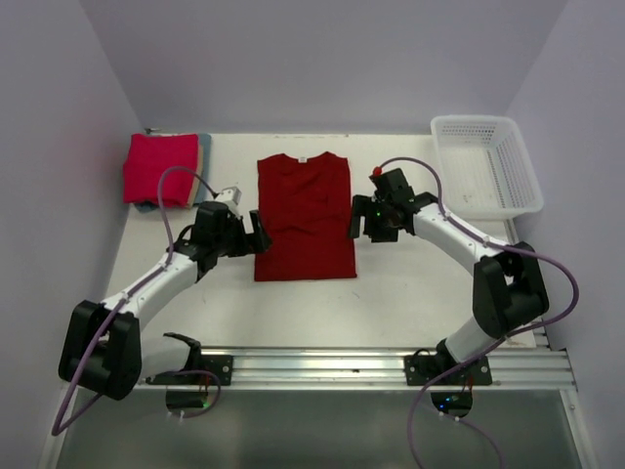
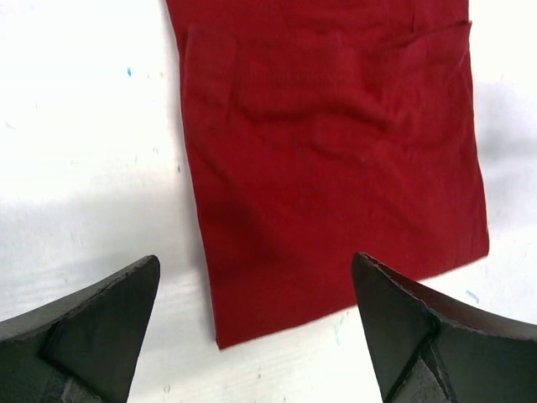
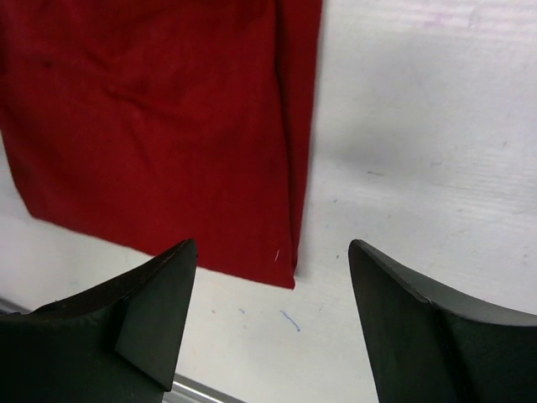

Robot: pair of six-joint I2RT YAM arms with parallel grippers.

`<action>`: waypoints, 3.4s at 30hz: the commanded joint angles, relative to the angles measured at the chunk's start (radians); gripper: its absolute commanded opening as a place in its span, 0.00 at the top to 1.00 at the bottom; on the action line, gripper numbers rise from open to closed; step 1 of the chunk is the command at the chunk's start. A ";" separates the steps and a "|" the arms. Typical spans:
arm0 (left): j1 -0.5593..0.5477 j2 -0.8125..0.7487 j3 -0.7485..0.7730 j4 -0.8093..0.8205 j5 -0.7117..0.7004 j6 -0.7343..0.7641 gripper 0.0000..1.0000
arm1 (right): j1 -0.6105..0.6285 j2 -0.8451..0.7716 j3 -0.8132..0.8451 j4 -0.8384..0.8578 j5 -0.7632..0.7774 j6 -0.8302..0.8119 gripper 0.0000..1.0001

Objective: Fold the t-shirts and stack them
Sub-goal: Fold the tshirt

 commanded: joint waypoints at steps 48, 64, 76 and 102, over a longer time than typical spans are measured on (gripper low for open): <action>0.030 0.005 -0.409 0.290 0.443 -0.102 1.00 | 0.020 -0.144 -0.340 0.166 -0.219 0.100 1.00; 0.028 -0.429 -0.203 -0.288 0.411 -0.122 1.00 | 0.065 -0.476 -0.317 -0.132 -0.194 0.042 1.00; 0.028 -0.447 0.028 -0.456 0.285 -0.119 0.98 | 0.070 -0.498 -0.190 -0.199 -0.104 0.011 1.00; 0.046 0.230 0.291 0.001 0.162 -0.030 1.00 | 0.040 0.128 0.304 -0.011 0.151 -0.111 1.00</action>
